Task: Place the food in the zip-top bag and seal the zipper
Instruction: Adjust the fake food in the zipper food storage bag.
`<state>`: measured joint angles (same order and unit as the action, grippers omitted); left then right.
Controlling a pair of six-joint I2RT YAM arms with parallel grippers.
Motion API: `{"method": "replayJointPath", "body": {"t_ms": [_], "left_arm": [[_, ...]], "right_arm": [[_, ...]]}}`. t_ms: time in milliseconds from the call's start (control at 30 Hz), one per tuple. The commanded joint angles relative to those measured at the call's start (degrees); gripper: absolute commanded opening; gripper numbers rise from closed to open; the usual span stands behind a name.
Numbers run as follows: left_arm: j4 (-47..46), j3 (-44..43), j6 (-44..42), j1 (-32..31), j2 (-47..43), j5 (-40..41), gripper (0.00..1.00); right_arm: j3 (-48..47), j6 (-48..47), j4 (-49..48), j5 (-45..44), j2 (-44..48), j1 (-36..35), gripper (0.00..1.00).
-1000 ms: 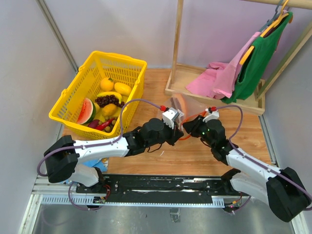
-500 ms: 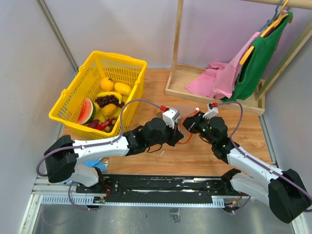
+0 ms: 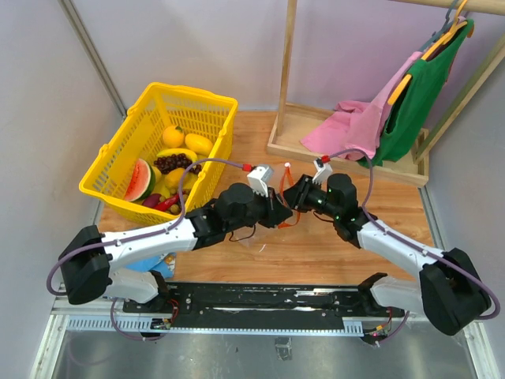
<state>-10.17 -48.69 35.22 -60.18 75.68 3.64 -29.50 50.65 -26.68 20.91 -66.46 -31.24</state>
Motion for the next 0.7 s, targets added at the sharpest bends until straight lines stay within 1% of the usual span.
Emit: {"method": "replayJointPath", "body": {"t_ms": [0,133,333,467,567,667], "left_arm": [[-6.42,3.15,8.23,3.49,-3.12,-4.36,0.0],[-5.65,3.3,7.73,3.73,-5.0,-2.71,0.0],[-4.89,2.82,7.71,4.09,-5.43,-2.28,0.0],[-4.57,2.37,7.02,4.2,-5.56,-2.25,0.0],[-4.5,2.37,7.0,4.2,-5.67,-2.28,0.0],[-4.44,2.37,6.97,4.27,-5.63,-2.32,0.0]], "right_arm": [[-4.77,-4.73,5.05,10.6,-0.35,0.13,0.3],[-6.66,-9.52,11.47,12.22,1.71,0.55,0.37],[-12.2,-18.23,23.73,13.66,4.18,1.28,0.51],[-16.29,-24.98,35.18,9.41,7.17,2.86,0.56],[-18.15,-27.89,39.37,6.28,10.01,4.28,0.59],[-18.09,-29.0,41.44,3.06,12.26,5.52,0.62]]}}
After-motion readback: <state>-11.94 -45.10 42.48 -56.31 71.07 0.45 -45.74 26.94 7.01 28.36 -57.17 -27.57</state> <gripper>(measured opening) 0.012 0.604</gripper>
